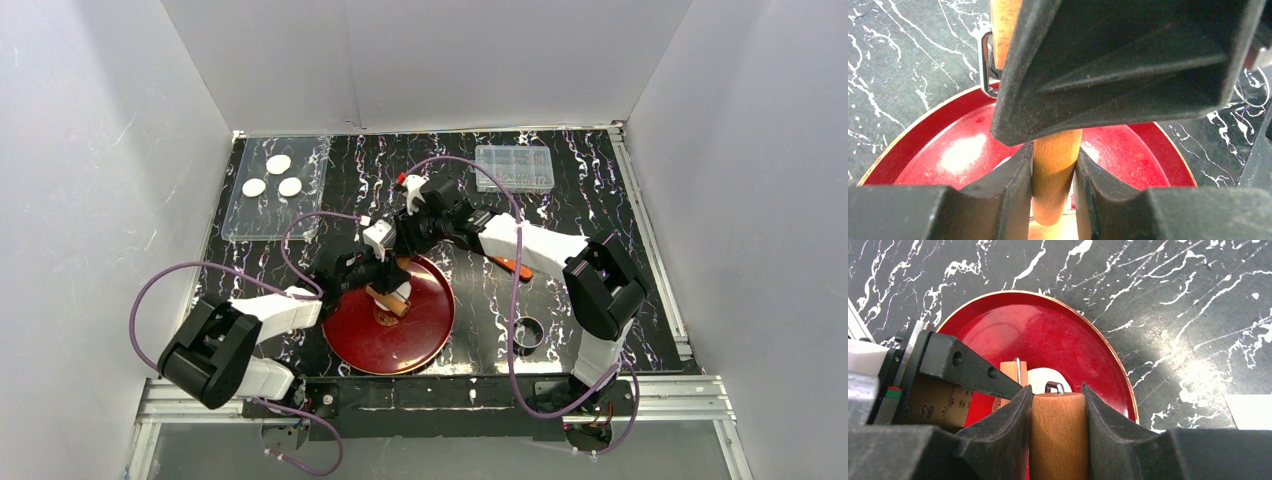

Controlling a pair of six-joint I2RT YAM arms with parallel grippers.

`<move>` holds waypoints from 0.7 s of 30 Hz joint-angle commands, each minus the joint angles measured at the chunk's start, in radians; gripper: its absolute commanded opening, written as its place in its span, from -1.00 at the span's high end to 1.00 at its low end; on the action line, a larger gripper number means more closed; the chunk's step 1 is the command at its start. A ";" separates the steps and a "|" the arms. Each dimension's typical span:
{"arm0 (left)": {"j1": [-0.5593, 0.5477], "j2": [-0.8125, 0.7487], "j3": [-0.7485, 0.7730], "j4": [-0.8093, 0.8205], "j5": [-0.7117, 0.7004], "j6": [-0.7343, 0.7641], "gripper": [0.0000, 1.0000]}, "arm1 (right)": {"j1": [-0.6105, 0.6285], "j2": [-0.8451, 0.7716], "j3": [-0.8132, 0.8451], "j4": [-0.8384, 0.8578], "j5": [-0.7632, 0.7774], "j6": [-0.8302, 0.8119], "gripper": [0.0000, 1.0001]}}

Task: Roll out the dumpling wrappers from the dough
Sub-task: Flatten out the dough on the work surface.

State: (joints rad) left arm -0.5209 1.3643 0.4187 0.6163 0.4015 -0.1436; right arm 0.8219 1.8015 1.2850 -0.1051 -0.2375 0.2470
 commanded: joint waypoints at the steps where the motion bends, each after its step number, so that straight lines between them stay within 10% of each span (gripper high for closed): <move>1: 0.012 -0.027 -0.031 -0.321 -0.091 -0.059 1.00 | 0.105 0.055 0.002 -0.196 -0.016 -0.078 0.97; 21: 0.022 -0.093 0.196 -0.308 -0.059 0.193 1.00 | 0.076 -0.028 0.280 -0.317 -0.014 -0.031 0.97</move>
State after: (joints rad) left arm -0.5159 1.2427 0.4999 0.2848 0.4065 -0.0498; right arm 0.8761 1.8458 1.4620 -0.3313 -0.1631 0.2050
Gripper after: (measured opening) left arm 0.283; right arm 0.421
